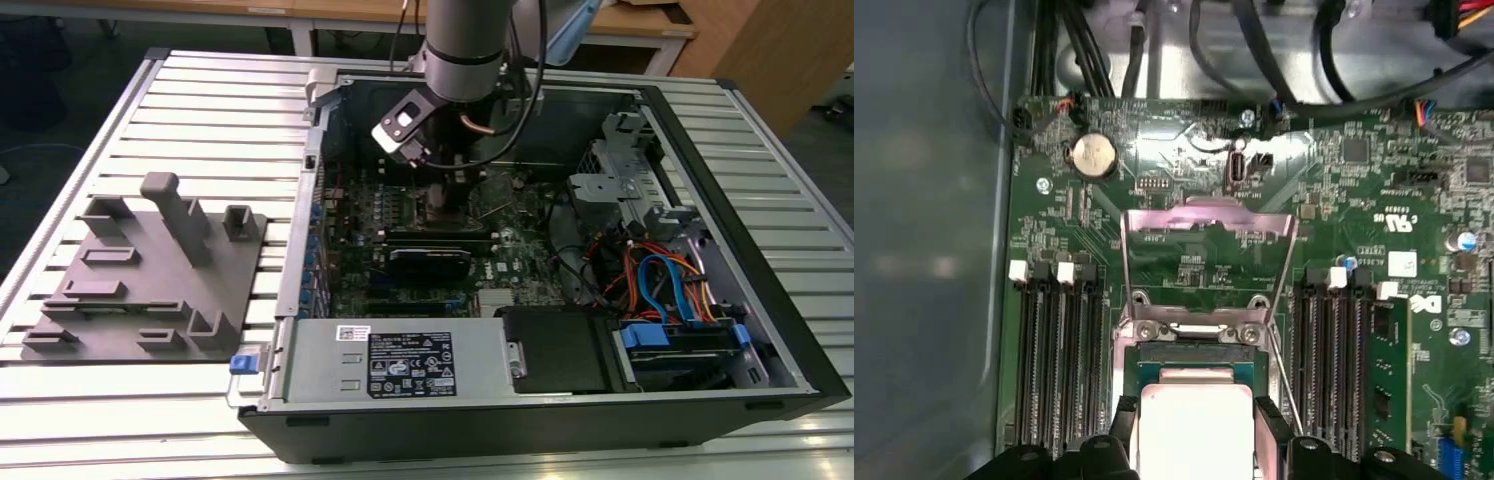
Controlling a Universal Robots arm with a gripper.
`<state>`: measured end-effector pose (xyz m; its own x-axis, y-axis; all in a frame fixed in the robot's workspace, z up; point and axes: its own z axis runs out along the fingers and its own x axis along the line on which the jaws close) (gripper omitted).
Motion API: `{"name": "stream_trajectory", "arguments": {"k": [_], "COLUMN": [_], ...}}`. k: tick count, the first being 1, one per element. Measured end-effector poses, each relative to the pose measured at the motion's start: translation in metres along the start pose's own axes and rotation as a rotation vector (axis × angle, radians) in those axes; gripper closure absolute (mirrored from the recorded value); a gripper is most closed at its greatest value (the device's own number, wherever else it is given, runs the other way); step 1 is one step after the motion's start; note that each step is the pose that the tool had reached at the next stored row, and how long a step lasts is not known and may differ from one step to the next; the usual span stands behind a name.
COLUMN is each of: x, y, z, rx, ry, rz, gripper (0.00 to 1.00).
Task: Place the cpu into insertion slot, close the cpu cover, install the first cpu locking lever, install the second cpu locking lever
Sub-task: 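Place the cpu into insertion slot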
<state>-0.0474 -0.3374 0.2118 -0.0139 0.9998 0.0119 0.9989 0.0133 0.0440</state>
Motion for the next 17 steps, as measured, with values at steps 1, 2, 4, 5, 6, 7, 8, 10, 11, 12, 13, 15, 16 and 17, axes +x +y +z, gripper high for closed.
{"name": "stream_trajectory", "arguments": {"k": [1, 2, 4, 5, 6, 7, 8, 10, 11, 12, 13, 15, 16, 17], "x": [0.0000, -0.0001, -0.0001, -0.0001, -0.0001, -0.0001, -0.0001, -0.0001, -0.0002, -0.0003, -0.0003, -0.0003, -0.0003, -0.0003], "y": [-0.0002, -0.0002, -0.0004, -0.0004, -0.0005, -0.0005, -0.0005, -0.0006, -0.0006, -0.0006, -0.0007, -0.0006, -0.0007, -0.0007], "z": [0.0019, 0.0036, 0.0067, 0.0079, 0.0089, 0.0096, 0.0101, 0.0106, 0.0109, 0.0112, 0.0116, 0.0123, 0.0126, 0.0128], "rx": [-0.0006, -0.0010, -0.0011, -0.0010, -0.0011, -0.0011, -0.0011, -0.0010, -0.0011, -0.0011, -0.0011, -0.0012, -0.0011, -0.0012], "ry": [0.0000, 0.0001, 0.0001, 0.0000, 0.0000, 0.0000, -0.0001, -0.0002, -0.0001, -0.0002, -0.0001, -0.0003, -0.0006, -0.0007], "rz": [0.000, 0.001, 0.001, 0.001, 0.002, 0.004, 0.004, 0.004, 0.004, 0.005, 0.006, 0.010, 0.014, 0.017], "gripper": [0.46, 0.46, 0.46, 0.46, 0.46, 0.46, 0.46, 0.46, 0.46, 0.46, 0.46, 0.46, 0.46, 0.46]}}
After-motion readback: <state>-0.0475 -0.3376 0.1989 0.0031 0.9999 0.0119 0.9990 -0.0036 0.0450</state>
